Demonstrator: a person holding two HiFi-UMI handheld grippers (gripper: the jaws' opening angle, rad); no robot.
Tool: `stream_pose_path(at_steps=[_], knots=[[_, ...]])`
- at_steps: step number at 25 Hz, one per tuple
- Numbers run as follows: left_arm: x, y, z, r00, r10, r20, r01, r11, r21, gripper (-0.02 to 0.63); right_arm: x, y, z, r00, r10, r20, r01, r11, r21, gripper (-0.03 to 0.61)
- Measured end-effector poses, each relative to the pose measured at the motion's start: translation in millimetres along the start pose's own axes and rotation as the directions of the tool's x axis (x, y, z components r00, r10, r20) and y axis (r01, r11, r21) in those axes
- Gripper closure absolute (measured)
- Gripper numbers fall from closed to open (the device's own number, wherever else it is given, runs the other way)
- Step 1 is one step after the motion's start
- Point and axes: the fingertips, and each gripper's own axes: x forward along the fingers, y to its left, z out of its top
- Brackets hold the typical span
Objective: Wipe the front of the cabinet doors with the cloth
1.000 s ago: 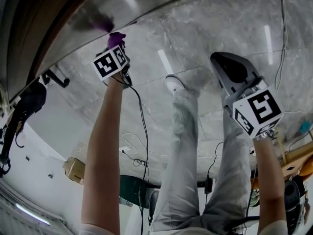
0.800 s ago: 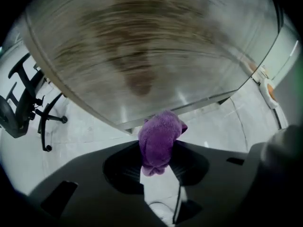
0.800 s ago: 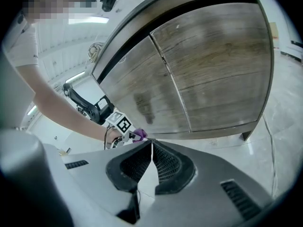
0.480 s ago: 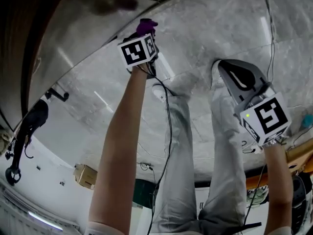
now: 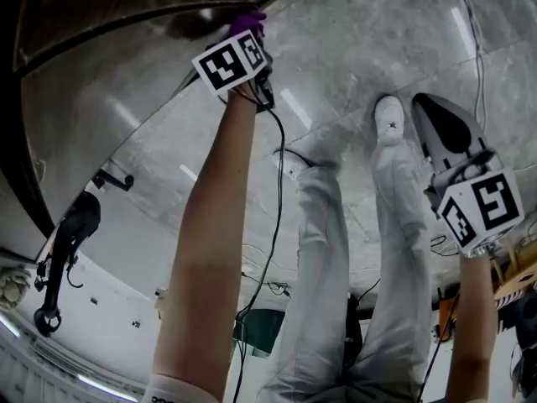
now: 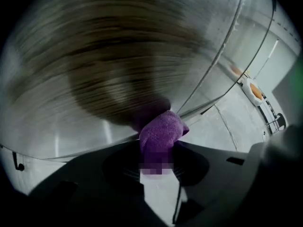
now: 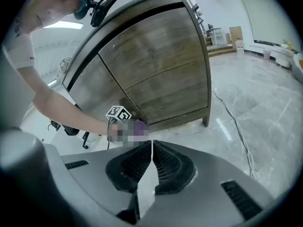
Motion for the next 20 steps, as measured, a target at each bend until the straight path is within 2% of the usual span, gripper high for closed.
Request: stream_pose_path(at_steps=[3, 8, 14, 20], knots=[[-5, 16, -10, 1.0, -0.006, -0.017, 0.006, 1.0, -0.018, 0.471, 10, 24, -6, 0.999, 0.031, -0.03, -0.032, 0.999, -0.039, 0.549], [-24, 67, -28, 0.998, 0.023, -0.058, -0.022, 1.0, 0.016, 0.471, 32, 64, 11, 0.997, 0.077, -0.025, -0.079, 0.993, -0.09, 0.549], [-60, 160, -62, 0.988, 0.112, -0.102, -0.113, 0.994, -0.006, 0.471, 57, 103, 35, 0.996, 0.086, 0.015, -0.084, 0.992, -0.097, 0.549], [-79, 229, -89, 0.975, 0.177, -0.132, -0.184, 0.982, -0.037, 0.471, 73, 138, 24, 0.994, 0.109, -0.016, -0.11, 0.985, -0.131, 0.549]])
